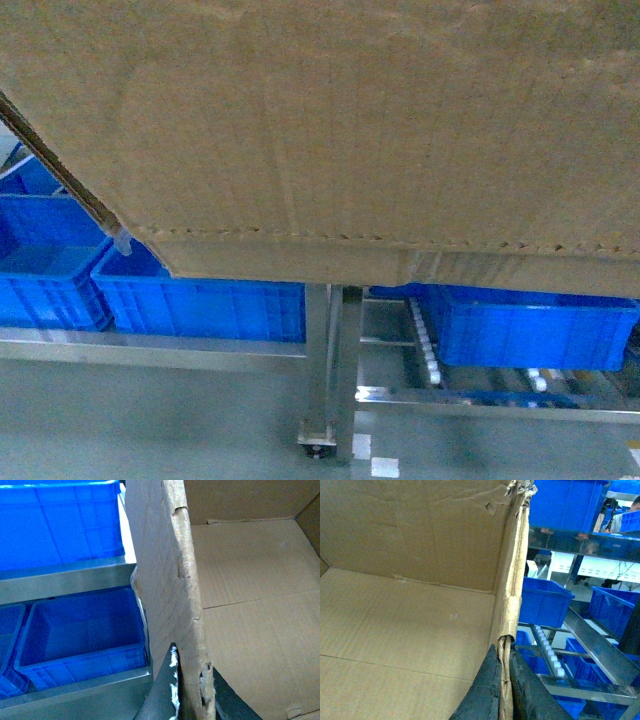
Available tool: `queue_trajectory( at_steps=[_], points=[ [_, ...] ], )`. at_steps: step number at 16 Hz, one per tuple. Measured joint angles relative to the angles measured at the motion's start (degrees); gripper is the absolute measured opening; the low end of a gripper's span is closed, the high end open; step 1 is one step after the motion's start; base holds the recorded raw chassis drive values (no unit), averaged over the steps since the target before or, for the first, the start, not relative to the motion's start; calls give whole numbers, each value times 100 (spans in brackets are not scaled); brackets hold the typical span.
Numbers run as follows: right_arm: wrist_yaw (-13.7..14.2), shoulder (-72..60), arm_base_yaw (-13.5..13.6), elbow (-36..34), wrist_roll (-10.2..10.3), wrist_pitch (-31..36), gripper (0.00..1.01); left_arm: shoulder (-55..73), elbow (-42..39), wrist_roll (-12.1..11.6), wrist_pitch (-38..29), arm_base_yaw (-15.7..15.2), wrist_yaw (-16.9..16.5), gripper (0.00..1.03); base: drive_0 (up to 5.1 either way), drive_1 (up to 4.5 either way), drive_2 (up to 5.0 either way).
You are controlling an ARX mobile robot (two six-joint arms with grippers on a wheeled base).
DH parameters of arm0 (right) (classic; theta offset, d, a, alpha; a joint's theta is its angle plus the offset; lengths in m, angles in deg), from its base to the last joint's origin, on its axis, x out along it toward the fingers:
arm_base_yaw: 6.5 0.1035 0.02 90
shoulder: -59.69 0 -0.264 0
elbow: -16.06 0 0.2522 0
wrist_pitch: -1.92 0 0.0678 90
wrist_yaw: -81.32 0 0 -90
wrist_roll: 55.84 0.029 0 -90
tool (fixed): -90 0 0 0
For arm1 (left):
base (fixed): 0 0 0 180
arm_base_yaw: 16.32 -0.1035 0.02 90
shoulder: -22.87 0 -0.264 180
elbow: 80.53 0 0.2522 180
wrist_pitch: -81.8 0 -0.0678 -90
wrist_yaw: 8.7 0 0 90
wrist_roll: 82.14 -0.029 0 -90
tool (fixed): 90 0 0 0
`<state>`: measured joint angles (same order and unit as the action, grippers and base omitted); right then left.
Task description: Sort boxes to right shelf from conveyor
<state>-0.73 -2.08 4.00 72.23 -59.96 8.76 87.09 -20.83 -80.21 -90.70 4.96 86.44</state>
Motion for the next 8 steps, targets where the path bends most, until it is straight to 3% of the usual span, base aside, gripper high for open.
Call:
queue_trajectory(
  at_steps=[8],
  points=[
    [2, -11, 0, -2, 0, -26, 2, 0, -4, -26, 24, 0, 0, 3, 0, 0, 0]
  ],
)
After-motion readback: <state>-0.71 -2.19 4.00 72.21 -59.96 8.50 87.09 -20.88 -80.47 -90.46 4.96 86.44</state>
